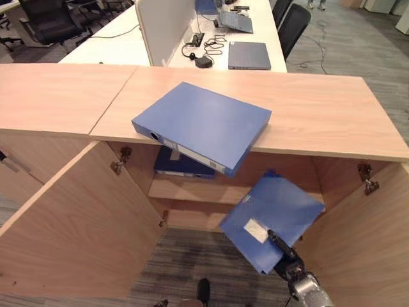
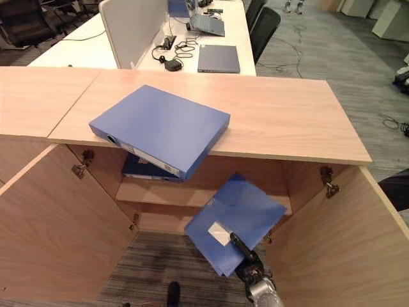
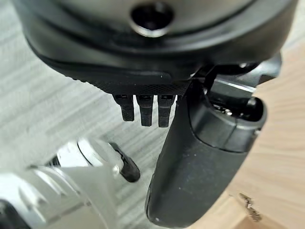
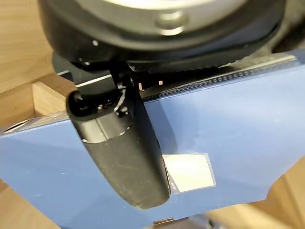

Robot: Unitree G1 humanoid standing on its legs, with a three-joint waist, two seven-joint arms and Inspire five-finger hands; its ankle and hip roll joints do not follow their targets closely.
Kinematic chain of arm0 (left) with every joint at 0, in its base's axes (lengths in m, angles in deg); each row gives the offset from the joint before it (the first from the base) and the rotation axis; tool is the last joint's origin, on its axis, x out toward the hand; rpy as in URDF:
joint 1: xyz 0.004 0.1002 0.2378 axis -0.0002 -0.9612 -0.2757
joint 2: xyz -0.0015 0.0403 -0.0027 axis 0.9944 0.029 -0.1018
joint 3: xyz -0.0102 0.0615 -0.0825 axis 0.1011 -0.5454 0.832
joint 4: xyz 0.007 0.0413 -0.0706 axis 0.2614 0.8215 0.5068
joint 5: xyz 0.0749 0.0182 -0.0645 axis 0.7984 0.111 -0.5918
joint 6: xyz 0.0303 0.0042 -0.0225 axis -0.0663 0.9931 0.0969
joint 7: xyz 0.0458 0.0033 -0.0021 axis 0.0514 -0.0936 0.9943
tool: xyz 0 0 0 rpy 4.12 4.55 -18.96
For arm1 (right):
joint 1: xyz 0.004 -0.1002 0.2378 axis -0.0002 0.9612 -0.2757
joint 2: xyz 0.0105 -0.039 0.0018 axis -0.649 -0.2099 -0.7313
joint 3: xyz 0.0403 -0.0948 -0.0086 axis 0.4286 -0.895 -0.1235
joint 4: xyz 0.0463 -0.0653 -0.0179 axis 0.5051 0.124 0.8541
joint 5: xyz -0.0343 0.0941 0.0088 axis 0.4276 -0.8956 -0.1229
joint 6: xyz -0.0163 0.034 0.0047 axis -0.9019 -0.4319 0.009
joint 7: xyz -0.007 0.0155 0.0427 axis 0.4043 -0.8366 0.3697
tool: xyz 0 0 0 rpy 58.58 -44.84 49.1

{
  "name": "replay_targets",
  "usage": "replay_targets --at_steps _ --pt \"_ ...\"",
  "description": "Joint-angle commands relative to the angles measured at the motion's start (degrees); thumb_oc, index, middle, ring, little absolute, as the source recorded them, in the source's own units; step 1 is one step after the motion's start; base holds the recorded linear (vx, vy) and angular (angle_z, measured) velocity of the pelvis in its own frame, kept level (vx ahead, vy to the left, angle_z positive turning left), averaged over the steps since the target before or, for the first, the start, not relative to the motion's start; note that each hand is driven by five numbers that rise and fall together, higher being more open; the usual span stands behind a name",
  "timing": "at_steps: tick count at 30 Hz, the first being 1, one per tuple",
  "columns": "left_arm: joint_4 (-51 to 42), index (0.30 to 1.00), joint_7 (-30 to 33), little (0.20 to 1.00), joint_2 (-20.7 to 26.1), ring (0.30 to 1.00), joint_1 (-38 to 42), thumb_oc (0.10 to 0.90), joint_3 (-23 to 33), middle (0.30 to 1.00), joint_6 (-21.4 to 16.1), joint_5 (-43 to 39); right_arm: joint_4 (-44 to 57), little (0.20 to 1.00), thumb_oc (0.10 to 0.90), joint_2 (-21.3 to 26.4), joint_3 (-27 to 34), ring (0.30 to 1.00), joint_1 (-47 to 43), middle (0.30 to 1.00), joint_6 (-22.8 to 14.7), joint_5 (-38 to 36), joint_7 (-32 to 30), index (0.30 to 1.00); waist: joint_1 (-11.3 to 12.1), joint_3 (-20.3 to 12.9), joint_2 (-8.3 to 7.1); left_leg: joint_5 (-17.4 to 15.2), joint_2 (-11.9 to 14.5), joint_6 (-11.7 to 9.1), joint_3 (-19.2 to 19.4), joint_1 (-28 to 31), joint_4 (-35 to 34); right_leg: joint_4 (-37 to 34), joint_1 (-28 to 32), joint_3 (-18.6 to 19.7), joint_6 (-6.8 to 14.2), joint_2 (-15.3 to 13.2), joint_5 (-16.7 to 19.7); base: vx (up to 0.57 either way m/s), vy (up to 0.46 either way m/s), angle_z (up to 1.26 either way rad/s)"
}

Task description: Put the empty folder in the office cabinet

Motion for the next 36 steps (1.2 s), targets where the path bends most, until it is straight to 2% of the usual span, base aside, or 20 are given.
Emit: replay_targets --at_steps 1,5,6,8,9,10,11,13,15,16,17,18,20,23,25,30,31,34,36 --pt "4.6 0.900 0.4 0.900 2.4 0.900 3.4 0.800 -2.3 0.900 -0.6 9.6 10.4 0.300 0.400 1.4 2.7 0.300 -8.8 0.300 -6.8 -7.0 2.8 0.300 1.5 0.6 0.37 -7.4 -2.2 1.1 -1.5 0.7 0.0 0.8 -4.5 -4.8 5.2 -5.4 0.5 0.01 0.118 -0.11" --pt "5.9 0.900 1.2 0.900 2.7 0.900 3.0 0.800 -2.7 0.900 -0.5 14.4 12.4 0.300 0.400 0.2 2.7 0.300 -12.5 0.300 -9.0 -9.8 2.4 0.300 2.5 1.2 0.74 -8.2 -3.0 2.2 -0.3 0.5 0.0 2.9 -6.5 -3.5 5.8 -6.5 0.3 0.04 0.137 -0.26" --pt "5.8 0.900 2.2 0.900 2.8 0.900 2.9 0.800 -2.6 0.900 -0.2 15.7 14.4 0.300 0.400 -0.9 2.5 0.300 -14.6 0.300 -10.5 -11.0 1.9 0.300 3.0 2.8 1.28 -8.7 -3.0 2.8 0.7 1.1 0.3 7.9 -9.0 -3.3 6.0 -6.8 0.1 0.02 0.174 -0.61" --pt "4.8 0.900 3.2 0.900 3.0 0.900 3.2 0.800 -3.0 0.900 -0.4 15.3 16.3 0.300 0.400 -1.8 1.5 0.300 -16.9 0.300 -12.0 -12.2 1.5 0.300 3.7 5.7 2.03 -9.1 -2.6 3.1 2.1 1.2 0.6 13.6 -12.9 -6.6 6.1 -7.5 1.0 -0.05 0.101 -0.68" --pt "4.8 0.900 3.2 0.900 3.0 0.900 3.2 0.800 -2.9 0.900 -0.4 15.3 16.3 0.300 0.400 -1.8 1.5 0.300 -16.9 0.300 -12.0 -12.2 1.4 0.300 3.7 5.8 2.02 -9.1 -2.6 3.0 2.1 1.2 0.6 13.9 -13.2 -6.5 6.1 -7.6 0.8 -0.09 0.052 -0.36" --pt "3.5 0.900 3.9 0.900 3.1 0.900 4.0 0.800 -4.0 0.900 -1.0 13.9 16.8 0.300 0.400 -2.4 -0.2 0.300 -20.1 0.300 -13.5 -12.2 0.7 0.300 5.0 8.7 2.53 -9.6 -1.7 2.6 4.2 1.1 1.4 17.6 -16.5 -13.6 5.4 -10.4 2.9 -0.08 0.024 -0.50" --pt "2.9 0.900 4.1 0.900 3.0 0.900 4.3 0.800 -4.4 0.900 -1.0 13.4 16.9 0.300 0.400 -2.6 -0.7 0.300 -22.1 0.300 -13.7 -12.2 0.1 0.300 5.3 10.2 2.46 -10.2 -1.4 2.3 5.6 0.9 2.3 17.1 -17.1 -17.6 5.3 -12.2 3.9 -0.05 -0.013 -0.75" --pt "2.0 0.900 4.1 0.900 2.9 0.900 4.6 0.800 -5.0 0.900 -0.9 12.5 16.7 0.300 0.400 -2.5 -1.7 0.300 -25.3 0.300 -14.3 -12.6 -1.0 0.300 5.9 12.4 2.15 -11.1 -0.7 1.7 7.1 0.2 3.5 13.1 -18.2 -20.3 5.8 -12.1 5.1 -0.03 -0.103 -0.63" --pt "1.6 0.900 4.7 0.900 3.4 0.900 6.3 0.800 -5.3 0.900 -1.5 11.2 15.7 0.300 0.400 -1.4 -1.9 0.300 -29.8 0.300 -14.9 -12.9 -1.2 0.300 6.1 16.0 2.16 -11.7 0.1 1.2 7.3 -1.4 6.1 9.9 -21.2 -18.2 5.7 -10.3 6.7 -0.08 -0.109 -0.23" --pt "1.7 0.900 4.7 0.900 3.4 0.900 6.6 0.800 -5.2 0.900 -1.6 11.2 15.5 0.300 0.400 -1.3 -1.8 0.300 -30.2 0.300 -14.9 -13.0 -1.2 0.300 6.3 16.2 2.15 -11.9 0.2 1.2 7.4 -1.6 6.4 9.9 -21.4 -18.0 5.6 -10.2 6.8 -0.12 -0.156 -0.03" --pt "1.8 0.900 5.6 0.900 4.3 0.900 8.1 0.800 -4.8 0.900 -2.0 10.8 15.0 0.300 0.400 -0.2 -1.2 0.300 -32.6 0.300 -16.0 -13.5 -1.6 0.300 6.1 18.4 1.12 -11.1 -0.1 1.1 7.0 -4.7 8.7 8.5 -24.4 -15.9 5.1 -9.8 9.0 -0.09 -0.107 0.05" --pt "1.8 0.900 5.6 0.900 4.4 0.900 8.2 0.800 -4.8 0.900 -2.0 10.8 14.9 0.300 0.400 -0.2 -1.1 0.300 -32.7 0.300 -16.0 -13.5 -1.6 0.300 6.1 18.4 1.07 -11.2 -0.1 1.1 7.0 -4.9 8.9 8.5 -24.6 -15.8 5.1 -9.8 9.1 -0.05 -0.185 0.10" --pt "2.9 0.900 6.0 0.900 6.4 0.900 8.6 0.800 -3.6 0.900 -2.4 12.0 13.9 0.300 0.400 1.6 0.2 0.300 -34.4 0.300 -18.5 -13.1 -2.9 0.300 6.8 18.2 -0.35 -12.5 0.1 -0.3 5.7 -8.0 11.3 7.7 -25.0 -16.8 4.8 -9.6 9.0 0.16 -0.280 0.28" --pt "3.6 0.900 6.3 0.900 7.5 0.900 9.1 0.800 -2.8 0.900 -2.3 12.3 14.1 0.300 0.400 2.2 0.3 0.300 -35.0 0.300 -19.2 -13.3 -3.2 0.300 6.8 17.8 -0.76 -12.4 1.5 -1.2 4.3 -10.7 12.8 9.1 -26.6 -17.9 4.4 -9.1 8.4 0.08 -0.255 0.29" --pt "4.1 0.900 7.2 0.900 9.0 0.900 10.2 0.800 -2.8 0.900 -2.4 12.5 15.2 0.300 0.400 3.7 -0.2 0.300 -36.4 0.300 -20.6 -12.8 -3.8 0.300 6.3 17.8 -0.50 -12.2 3.3 -2.7 2.2 -14.1 14.0 11.2 -28.9 -19.5 3.7 -8.5 6.5 0.06 -0.390 0.16" --pt "3.4 0.900 8.7 0.900 9.5 0.900 12.2 0.800 -3.4 0.900 -3.2 12.0 17.0 0.300 0.400 6.7 -0.5 0.300 -39.0 0.300 -22.6 -12.1 -4.8 0.300 6.0 18.7 0.39 -11.7 4.9 -4.8 0.2 -18.7 15.9 15.0 -32.6 -20.9 2.3 -7.7 3.4 0.01 -0.260 0.27" --pt "1.5 0.900 9.2 0.900 9.2 0.900 12.6 0.800 -4.7 0.900 -4.3 11.3 17.6 0.300 0.400 9.3 -0.5 0.300 -42.5 0.300 -24.1 -11.3 -5.5 0.300 6.1 19.5 1.63 -11.3 5.9 -5.7 -0.2 -21.1 16.9 17.0 -34.7 -21.9 1.1 -7.1 1.2 0.00 -0.204 0.24" --pt "0.7 0.900 10.4 0.900 9.2 0.900 13.2 0.800 -5.5 0.900 -5.1 10.9 18.7 0.300 0.400 11.4 -0.2 0.300 -46.0 0.300 -25.8 -11.2 -6.0 0.300 5.8 20.3 2.61 -11.0 6.2 -6.4 0.7 -23.6 18.4 18.6 -37.0 -22.1 0.5 -7.0 0.0 -0.01 -0.164 0.29" --pt "0.7 0.900 10.4 0.900 9.1 0.900 13.3 0.800 -5.5 0.900 -5.1 10.9 18.8 0.300 0.400 11.5 -0.2 0.300 -46.0 0.300 -25.8 -11.2 -6.0 0.300 5.8 20.2 2.61 -11.0 6.2 -6.4 0.7 -23.9 18.5 18.8 -37.3 -22.1 0.5 -7.0 -0.2 0.00 -0.056 0.21"
